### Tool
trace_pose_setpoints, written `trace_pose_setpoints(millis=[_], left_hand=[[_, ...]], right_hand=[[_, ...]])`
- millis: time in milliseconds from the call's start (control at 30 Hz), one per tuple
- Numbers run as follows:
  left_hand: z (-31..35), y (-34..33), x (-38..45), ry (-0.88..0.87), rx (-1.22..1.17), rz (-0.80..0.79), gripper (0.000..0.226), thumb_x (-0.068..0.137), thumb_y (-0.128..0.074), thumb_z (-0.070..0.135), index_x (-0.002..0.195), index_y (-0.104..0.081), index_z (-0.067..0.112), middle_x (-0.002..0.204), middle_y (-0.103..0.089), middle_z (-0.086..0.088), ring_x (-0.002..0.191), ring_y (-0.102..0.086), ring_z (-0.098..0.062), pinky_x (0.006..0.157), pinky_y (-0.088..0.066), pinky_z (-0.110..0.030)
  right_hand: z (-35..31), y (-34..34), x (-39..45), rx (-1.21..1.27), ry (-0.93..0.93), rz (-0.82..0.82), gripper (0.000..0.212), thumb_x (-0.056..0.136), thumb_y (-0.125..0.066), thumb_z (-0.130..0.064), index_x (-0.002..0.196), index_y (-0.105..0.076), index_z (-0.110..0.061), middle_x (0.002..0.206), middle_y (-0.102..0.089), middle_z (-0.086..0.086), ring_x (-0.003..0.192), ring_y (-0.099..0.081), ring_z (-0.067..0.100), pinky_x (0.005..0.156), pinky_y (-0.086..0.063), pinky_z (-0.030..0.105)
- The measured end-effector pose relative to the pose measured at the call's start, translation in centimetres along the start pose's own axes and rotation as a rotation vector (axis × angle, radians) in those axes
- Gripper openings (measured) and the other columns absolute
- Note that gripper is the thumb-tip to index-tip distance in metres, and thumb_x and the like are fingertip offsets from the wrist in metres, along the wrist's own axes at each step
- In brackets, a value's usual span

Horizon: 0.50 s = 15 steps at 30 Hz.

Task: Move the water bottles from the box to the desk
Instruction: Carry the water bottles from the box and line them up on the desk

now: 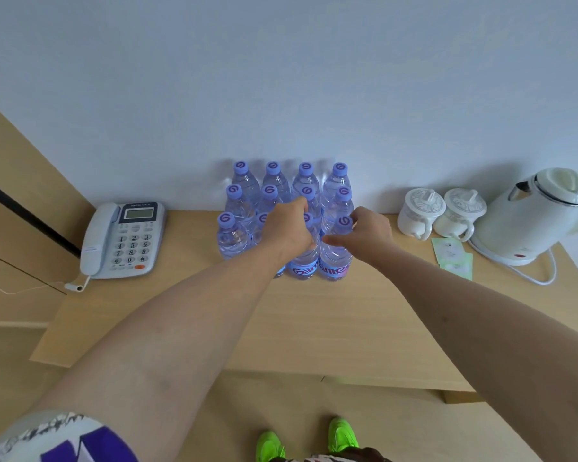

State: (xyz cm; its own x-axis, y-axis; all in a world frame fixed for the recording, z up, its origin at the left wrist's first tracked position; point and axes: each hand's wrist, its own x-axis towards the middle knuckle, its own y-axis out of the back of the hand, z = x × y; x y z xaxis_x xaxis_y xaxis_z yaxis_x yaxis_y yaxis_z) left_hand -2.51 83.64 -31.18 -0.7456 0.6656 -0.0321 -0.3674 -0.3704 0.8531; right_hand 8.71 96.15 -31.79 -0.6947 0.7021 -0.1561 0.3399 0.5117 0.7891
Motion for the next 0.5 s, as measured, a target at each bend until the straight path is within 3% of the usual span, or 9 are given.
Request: trace_pose_setpoints(millis=[100, 200, 300, 500], left_hand=[[0.06, -0.04, 0.16, -0.009, 0.011, -0.004, 0.051, 0.069, -0.086, 0.009, 0.109, -0.055, 0.015, 0.090, -0.057, -0.003, 0.084, -0.059, -0.028, 0.065, -0.047, -0.034], [-0.17, -0.08, 0.13, -0.004, -0.003, -0.008, 0.051, 0.070, -0.085, 0.008, 0.109, -0.054, 0.016, 0.091, -0.056, -0.002, 0.084, -0.057, -0.026, 0.065, -0.043, -0.032], [-0.23, -0.07, 0.17, -0.012, -0.005, -0.020, 0.050, 0.069, -0.085, 0.007, 0.101, -0.049, 0.020, 0.086, -0.053, 0.000, 0.082, -0.056, -0.025, 0.063, -0.041, -0.031], [-0.36, -0.23, 0.18, -0.042, 0.015, -0.005, 0.049, 0.071, -0.083, 0.006, 0.107, -0.053, 0.018, 0.080, -0.049, 0.002, 0.080, -0.057, -0.026, 0.063, -0.043, -0.032]], right_hand=[[-0.11, 0.44, 0.11, 0.049, 0.021, -0.013, 0.048, 0.067, -0.089, -0.033, 0.098, -0.062, -0.009, 0.087, -0.061, 0.001, 0.085, -0.057, 0.024, 0.069, -0.046, 0.033], [0.44, 0.47, -0.35, 0.201, 0.013, -0.045, 0.051, 0.066, -0.088, -0.017, 0.108, -0.059, -0.011, 0.106, -0.063, 0.003, 0.098, -0.061, 0.026, 0.081, -0.056, 0.042], [0.75, 0.62, -0.70, 0.230, 0.009, -0.042, 0.053, 0.065, -0.089, -0.017, 0.108, -0.059, -0.014, 0.108, -0.063, 0.003, 0.099, -0.062, 0.025, 0.083, -0.057, 0.045], [0.04, 1.07, -0.78, 0.178, 0.020, -0.048, 0.052, 0.067, -0.089, -0.019, 0.110, -0.061, -0.014, 0.097, -0.061, 0.003, 0.088, -0.060, 0.025, 0.077, -0.057, 0.042]])
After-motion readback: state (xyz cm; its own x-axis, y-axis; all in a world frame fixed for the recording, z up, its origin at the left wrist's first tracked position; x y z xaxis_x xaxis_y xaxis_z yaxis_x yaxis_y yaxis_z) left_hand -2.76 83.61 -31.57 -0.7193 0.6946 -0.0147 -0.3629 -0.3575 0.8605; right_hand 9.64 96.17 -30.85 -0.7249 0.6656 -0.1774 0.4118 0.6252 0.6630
